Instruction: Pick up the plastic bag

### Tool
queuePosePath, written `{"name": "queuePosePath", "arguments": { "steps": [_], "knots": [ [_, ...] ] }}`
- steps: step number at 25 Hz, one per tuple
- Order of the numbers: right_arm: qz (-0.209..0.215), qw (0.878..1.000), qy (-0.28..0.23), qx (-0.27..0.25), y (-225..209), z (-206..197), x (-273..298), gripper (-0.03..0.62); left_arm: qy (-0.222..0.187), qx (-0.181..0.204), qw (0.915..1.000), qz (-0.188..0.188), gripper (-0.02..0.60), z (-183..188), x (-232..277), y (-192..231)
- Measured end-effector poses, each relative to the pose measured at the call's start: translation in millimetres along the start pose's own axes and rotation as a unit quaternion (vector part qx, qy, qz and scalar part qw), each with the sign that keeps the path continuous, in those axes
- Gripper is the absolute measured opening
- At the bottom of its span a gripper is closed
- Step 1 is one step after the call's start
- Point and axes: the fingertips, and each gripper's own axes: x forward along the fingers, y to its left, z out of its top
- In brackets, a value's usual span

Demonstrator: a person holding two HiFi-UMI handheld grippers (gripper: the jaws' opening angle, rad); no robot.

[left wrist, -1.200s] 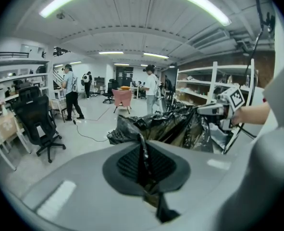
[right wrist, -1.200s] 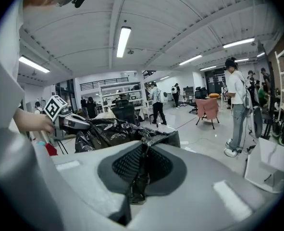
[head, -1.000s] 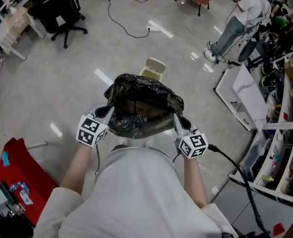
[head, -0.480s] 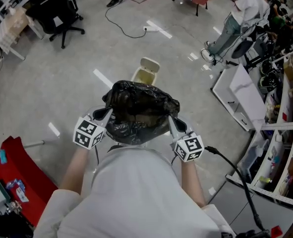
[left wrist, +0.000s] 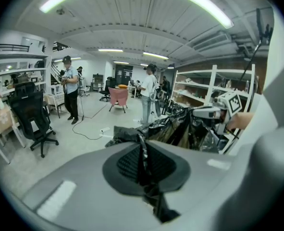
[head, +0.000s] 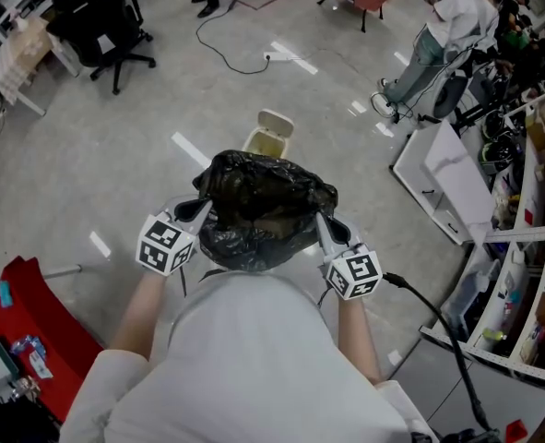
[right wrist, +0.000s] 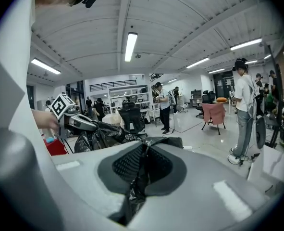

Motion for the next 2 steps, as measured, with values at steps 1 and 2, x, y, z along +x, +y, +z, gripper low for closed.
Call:
{"name": "queuePosePath", "arguments": {
  "steps": [1,2],
  "knots": [
    [-0.001,1.000,-0.001,0.001,-0.7,0.4,-0.1,0.002,0.000,0.000,1.0000,-0.001,0.006,0.6,0.6,-0.4],
    [-0.002,1.000,-0.002,0.002,-1.3,0.8,-0.2,0.002,0.000,0.000,1.0000,-0.002,0.006,1.2,1.1,-0.7]
  ]
}}
